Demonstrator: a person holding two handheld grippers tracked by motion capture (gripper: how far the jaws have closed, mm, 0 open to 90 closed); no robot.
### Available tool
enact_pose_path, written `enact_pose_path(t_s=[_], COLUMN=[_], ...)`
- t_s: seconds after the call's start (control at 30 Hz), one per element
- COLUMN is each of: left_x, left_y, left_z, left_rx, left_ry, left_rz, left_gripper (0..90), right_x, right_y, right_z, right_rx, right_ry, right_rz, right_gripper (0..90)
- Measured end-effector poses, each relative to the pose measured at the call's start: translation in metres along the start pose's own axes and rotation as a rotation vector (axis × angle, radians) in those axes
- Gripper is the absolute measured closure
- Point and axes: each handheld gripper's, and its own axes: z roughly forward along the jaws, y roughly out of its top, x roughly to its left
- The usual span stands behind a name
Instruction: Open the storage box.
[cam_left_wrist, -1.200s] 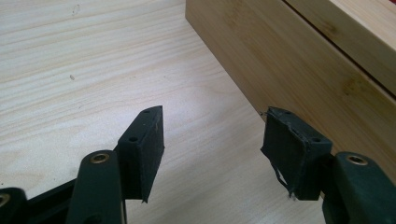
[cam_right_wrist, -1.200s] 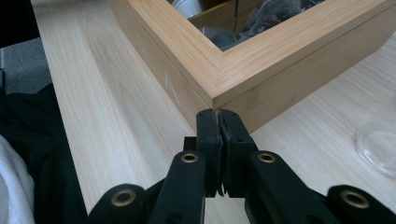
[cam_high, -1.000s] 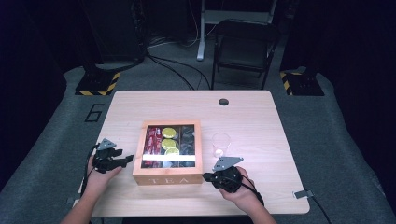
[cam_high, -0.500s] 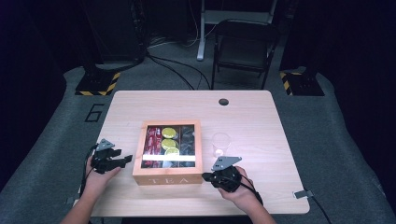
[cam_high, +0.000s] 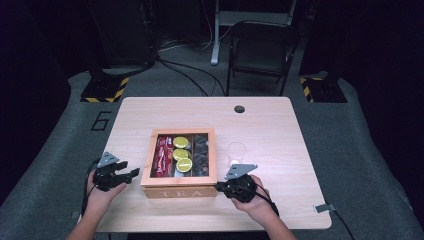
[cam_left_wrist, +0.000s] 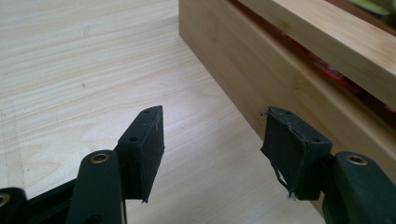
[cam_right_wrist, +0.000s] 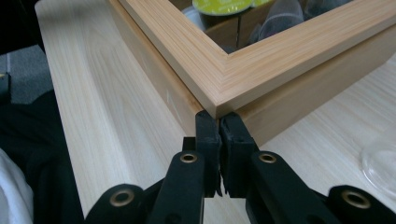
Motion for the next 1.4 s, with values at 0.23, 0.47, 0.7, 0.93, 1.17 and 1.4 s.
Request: enact_pose_path(t_s=[0.23,0.47,0.7,0.93,1.17,1.4], left_x=[-0.017,-0.031,-0.045,-0.061,-0.065,-0.066], left_y=[0.001,0.003,0.006,0.01,0.011,0.012], left_z=[-0.018,-0.028,-0.029,-0.028,-0.028,-0.031], left_rx=[-0.053,-0.085,-0.072,-0.111,-0.116,-0.113], left_ry=[-0.031,-0.102,-0.137,-0.136,-0.147,-0.129], left_rz=[0.019,0.024,0.135,0.172,0.166,0.17], left_gripper=[39.7,41.1,43.3,43.3,48.5,48.7], right_x=[-0.001,-0.002,-0.003,-0.002,-0.003,-0.003], right_y=[0.008,0.014,0.017,0.018,0.018,0.018], right_z=[0.005,0.003,0.001,0.001,0.003,0.004], right_rx=[-0.015,-0.051,-0.08,-0.093,-0.092,-0.107], right_ry=[0.01,0.013,0.013,0.009,0.009,0.0], right_rz=[0.019,0.02,0.035,0.037,0.043,0.036], right_gripper=[86.7,86.6,86.5,86.3,82.9,77.6])
